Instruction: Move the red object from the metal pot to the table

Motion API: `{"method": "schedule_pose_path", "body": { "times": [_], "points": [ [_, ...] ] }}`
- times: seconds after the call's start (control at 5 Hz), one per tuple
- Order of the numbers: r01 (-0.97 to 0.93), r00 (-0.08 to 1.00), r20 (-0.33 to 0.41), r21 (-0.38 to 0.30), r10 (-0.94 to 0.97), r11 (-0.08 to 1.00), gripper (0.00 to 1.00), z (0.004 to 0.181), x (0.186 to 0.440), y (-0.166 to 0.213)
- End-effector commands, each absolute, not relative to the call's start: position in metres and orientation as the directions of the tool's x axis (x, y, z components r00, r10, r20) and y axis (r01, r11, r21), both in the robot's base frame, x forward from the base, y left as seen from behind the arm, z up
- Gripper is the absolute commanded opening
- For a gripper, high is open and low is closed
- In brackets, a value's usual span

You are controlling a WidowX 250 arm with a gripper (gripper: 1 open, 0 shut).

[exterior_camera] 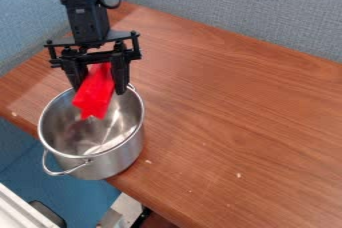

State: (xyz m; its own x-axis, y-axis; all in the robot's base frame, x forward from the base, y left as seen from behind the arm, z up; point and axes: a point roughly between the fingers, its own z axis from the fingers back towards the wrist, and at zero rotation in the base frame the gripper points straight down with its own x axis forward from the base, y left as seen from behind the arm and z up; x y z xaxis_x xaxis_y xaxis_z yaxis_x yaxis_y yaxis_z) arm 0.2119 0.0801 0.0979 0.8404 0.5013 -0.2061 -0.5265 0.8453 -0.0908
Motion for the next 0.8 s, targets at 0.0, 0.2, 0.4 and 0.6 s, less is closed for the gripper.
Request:
{"method": "schedule_pose_path", "body": {
  "times": [0.0, 0.2, 0.4, 0.6],
  "points": [
    [-0.462, 0.881, -0.180, -0.126, 0.438, 0.878, 0.00, 0.106, 0.214, 0.054],
    [-0.426, 0.897, -0.192, -0.129, 0.399, 0.895, 0.00, 0.093, 0.220, 0.036],
    [-0.401, 0.910, -0.178, -0.159, 0.373, 0.902, 1.00, 0.079, 0.229, 0.012],
    [-0.380, 0.921, -0.167, -0.176, 0.352, 0.908, 1.00, 0.072, 0.225, 0.002]
  ]
}}
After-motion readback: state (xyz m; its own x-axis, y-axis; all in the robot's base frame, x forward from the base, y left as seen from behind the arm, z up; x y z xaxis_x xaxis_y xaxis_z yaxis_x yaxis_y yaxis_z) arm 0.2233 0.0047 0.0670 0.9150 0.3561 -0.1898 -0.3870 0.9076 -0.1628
